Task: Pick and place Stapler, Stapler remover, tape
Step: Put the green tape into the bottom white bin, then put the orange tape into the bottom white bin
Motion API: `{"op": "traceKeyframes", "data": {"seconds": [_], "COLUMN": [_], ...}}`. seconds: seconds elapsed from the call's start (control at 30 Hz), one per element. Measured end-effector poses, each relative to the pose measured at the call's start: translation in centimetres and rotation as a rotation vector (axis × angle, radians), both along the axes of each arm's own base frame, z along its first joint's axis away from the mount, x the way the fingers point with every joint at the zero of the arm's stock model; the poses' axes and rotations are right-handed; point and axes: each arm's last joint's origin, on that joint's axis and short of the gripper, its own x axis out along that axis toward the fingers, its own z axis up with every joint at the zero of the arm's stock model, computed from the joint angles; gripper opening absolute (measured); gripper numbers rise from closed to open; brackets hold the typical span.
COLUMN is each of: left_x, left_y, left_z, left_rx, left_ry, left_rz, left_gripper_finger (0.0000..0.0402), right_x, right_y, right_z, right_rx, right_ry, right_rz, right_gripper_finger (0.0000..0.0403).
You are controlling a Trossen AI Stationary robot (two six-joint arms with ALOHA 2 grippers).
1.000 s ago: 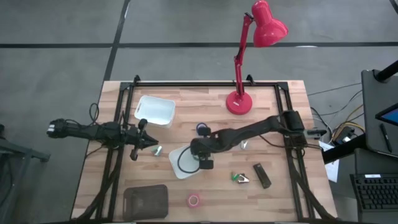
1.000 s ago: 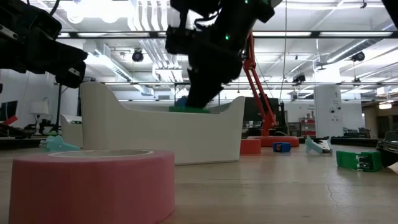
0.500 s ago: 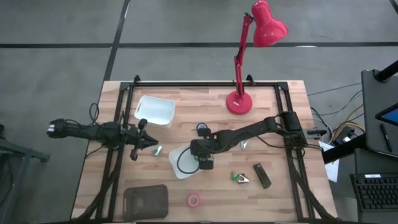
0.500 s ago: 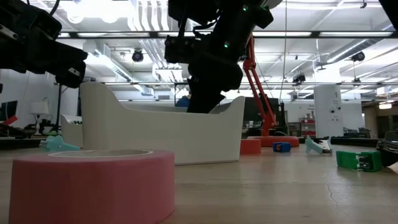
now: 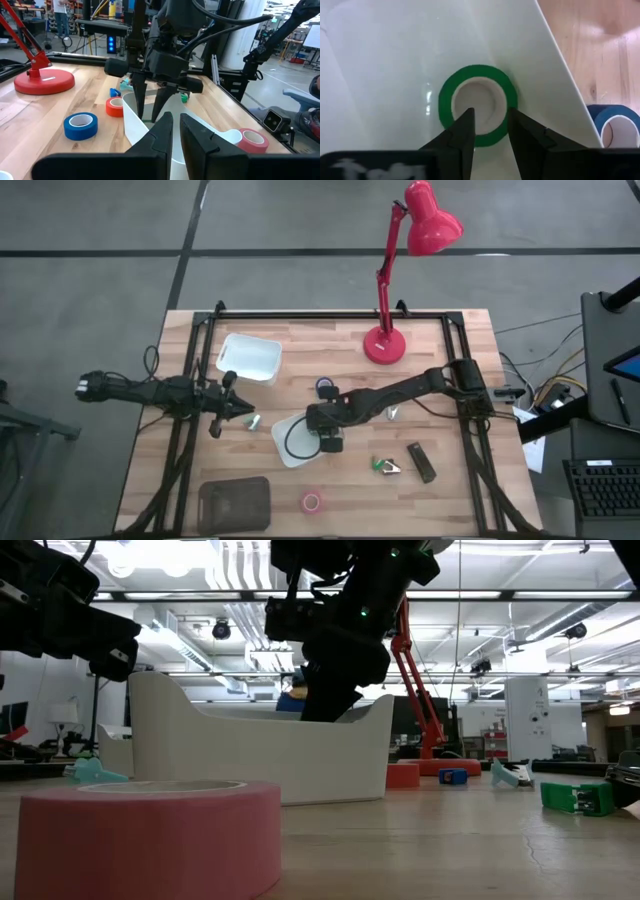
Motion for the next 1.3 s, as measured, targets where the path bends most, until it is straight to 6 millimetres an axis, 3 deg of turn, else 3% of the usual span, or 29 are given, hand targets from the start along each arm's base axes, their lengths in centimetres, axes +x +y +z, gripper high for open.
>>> {"op": "traceKeyframes", "data": {"seconds": [0.17, 0.4, 0.6, 0.8, 1.0, 1.3], "left_x": [0.0, 0.0, 0.0, 0.0, 0.0, 0.0], "left_y": [0.0, 0.0, 0.0, 0.0, 0.0, 0.0], "left_z": [0.0, 0.0, 0.0, 0.0, 0.0, 0.0], "left_rx": [0.000, 0.000, 0.000, 0.000, 0.000, 0.000], "left_ry": [0.000, 0.000, 0.000, 0.000, 0.000, 0.000], "left_rz": [0.000, 0.000, 0.000, 0.000, 0.000, 0.001], "left_gripper_finger": [0.0039, 0.0039, 0.0039, 0.0039, 0.0039, 0.0039], "right_x": [-0.1, -1.2, -3.9, -6.7, -8.6, -9.8], "right_y": [0.0, 0.3, 0.1, 0.4, -0.1, -1.2], "right_z": [0.3, 2.9, 5.6, 6.7, 5.1, 0.9], "right_rx": [-0.002, 0.000, 0.009, -0.020, -0.030, -0.090], "right_ry": [-0.001, -0.014, 0.059, 0.056, 0.057, 0.054], "right_rz": [0.005, 0.016, -0.031, -0.065, -0.052, -0.039], "right_gripper_finger": [0.0123, 0.0130, 0.0121, 0.0108, 0.0097, 0.0106]}}
